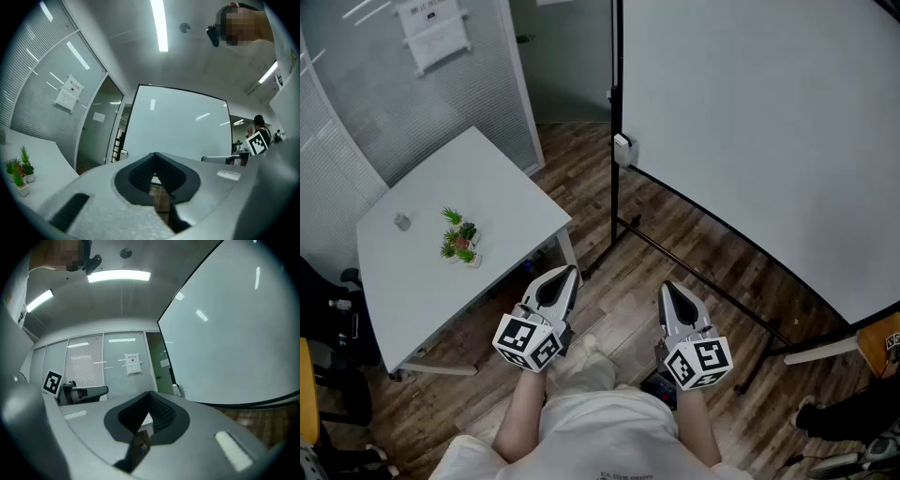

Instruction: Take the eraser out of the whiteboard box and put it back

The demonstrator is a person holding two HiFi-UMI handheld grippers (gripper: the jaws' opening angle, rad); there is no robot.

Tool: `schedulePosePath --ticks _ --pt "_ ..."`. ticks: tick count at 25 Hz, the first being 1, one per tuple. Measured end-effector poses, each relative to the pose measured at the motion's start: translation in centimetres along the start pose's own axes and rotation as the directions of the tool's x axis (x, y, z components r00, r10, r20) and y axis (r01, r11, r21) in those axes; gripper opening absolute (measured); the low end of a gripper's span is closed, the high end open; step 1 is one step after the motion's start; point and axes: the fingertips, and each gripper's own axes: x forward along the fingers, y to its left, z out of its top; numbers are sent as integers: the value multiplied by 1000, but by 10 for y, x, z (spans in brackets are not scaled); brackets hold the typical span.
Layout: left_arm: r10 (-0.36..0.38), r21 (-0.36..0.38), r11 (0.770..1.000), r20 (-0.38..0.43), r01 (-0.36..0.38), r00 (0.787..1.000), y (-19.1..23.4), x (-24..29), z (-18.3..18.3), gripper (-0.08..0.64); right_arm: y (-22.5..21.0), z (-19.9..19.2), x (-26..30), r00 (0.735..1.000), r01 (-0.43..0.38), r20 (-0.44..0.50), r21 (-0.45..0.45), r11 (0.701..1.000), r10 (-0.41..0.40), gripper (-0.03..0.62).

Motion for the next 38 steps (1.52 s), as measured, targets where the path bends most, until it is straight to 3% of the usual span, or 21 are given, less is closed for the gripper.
schedulePosePath --ticks 12,13,14,15,18,20,29,38 --pt "-3 -33 999 19 4 1000 2 -3 1 5 1 -2 -7 1000 5 14 6 1000 -5 12" --pt "-31 -52 998 2 31 1000 -1 0 -3 29 2 -4 -7 1000 -5 9 7 1000 5 12" --pt "-64 -70 996 -20 62 998 -5 3 -8 175 4 -6 -6 1000 -19 -4 6 1000 19 16" --pt "-88 -80 993 -43 84 995 -8 7 -14 305 6 -10 -4 999 -35 -22 5 999 35 82" --pt "-97 -52 994 -78 93 992 -12 12 -25 394 10 -19 0 996 -61 -70 13 998 62 282" --pt "-105 -46 994 -98 101 990 -15 16 -30 426 7 -22 1 995 -53 -79 17 998 54 323" --pt "-92 -25 996 -127 90 988 7 50 -37 440 -19 -24 28 995 -25 -99 47 999 30 324" --pt "-124 -36 992 -166 120 978 88 145 -46 431 -64 -35 137 990 18 -142 85 996 -6 324"
